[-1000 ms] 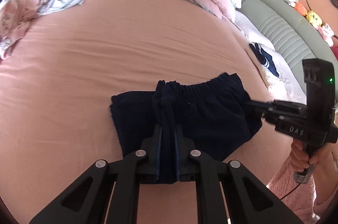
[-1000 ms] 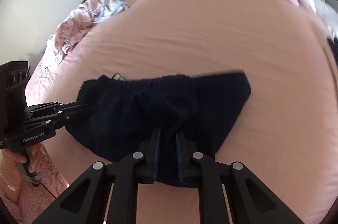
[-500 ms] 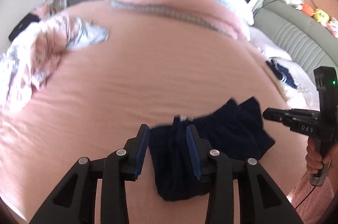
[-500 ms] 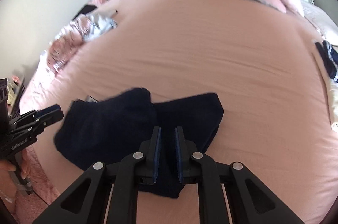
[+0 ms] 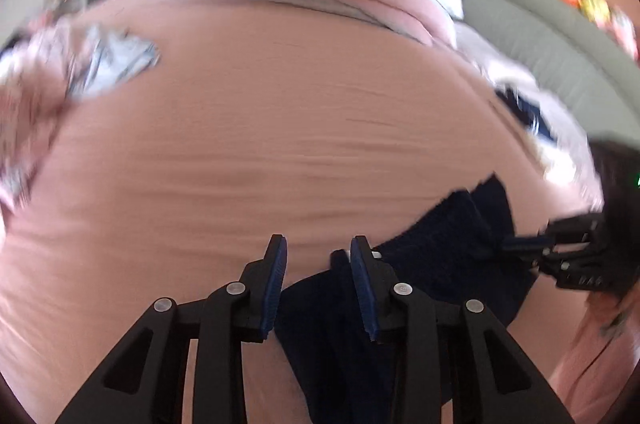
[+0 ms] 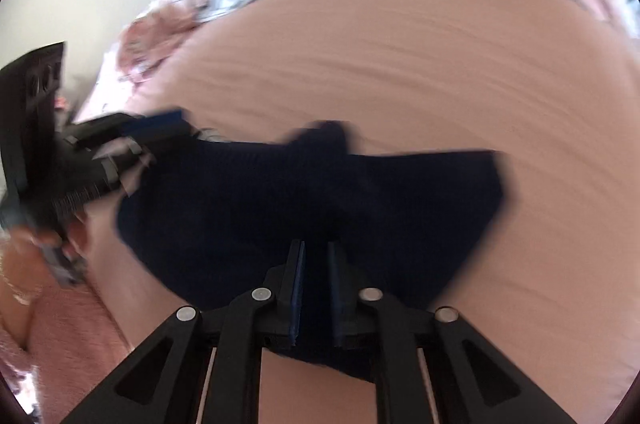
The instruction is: Fold clothes
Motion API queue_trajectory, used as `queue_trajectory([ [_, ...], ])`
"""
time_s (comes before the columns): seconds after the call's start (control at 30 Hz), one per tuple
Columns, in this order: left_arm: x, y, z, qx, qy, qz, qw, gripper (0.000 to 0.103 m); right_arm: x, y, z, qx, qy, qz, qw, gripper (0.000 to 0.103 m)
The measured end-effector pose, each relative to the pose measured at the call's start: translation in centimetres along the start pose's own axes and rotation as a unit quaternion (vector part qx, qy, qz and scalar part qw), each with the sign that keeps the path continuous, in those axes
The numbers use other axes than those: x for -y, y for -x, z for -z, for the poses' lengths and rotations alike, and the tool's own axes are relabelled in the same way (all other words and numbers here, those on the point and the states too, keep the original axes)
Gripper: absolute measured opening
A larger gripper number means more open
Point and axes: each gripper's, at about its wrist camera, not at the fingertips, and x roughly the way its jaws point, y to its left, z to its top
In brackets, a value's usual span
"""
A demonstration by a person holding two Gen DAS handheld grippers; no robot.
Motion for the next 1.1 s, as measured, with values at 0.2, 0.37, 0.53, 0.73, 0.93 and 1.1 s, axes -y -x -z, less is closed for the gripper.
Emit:
queue_trajectory([
  [0.2, 1.4, 0.5, 1.4, -0.002, -0.003, -0.004, 1.0000, 0.031, -0.7, 2.6, 0.0, 0.062, -0.018, -0.002, 0.998, 0.022],
  [0.37, 2.8, 0.4, 2.5, -0.014, -0.022, -0.021, 0.9994, 0.032, -3.2, 0.6, -1.1, 0.058, 0.025, -0.009, 0.998, 0.023],
  [0.53, 0.9, 0.4, 2.5, -0.025, -0.004, -0.074, 0.9969, 0.050, -3.3, -1.6, 0.0, 0.024, 0.034, 0.061, 0.997, 0.023],
  [0.73, -1.4, 2.5, 1.7, -0.010, 0.117, -0.030, 0.9926, 0.051, 2.2, 3.4, 2.0, 0.076, -0.114, 0.022, 0.990, 0.043],
  [0.93, -1.6, 2.3, 4.2, -0.046, 0.203, 0.024, 0.9777, 0.051, 4.5, 1.3, 2.4, 0.033, -0.166, 0.010, 0.985, 0.045],
  [1.1, -2.7, 2.9, 4.8, -0.041, 0.241, 0.019, 0.9694, 0.054, 4.0, -0.5, 2.3, 0.022, -0.182, -0.029, 0.983, 0.046],
])
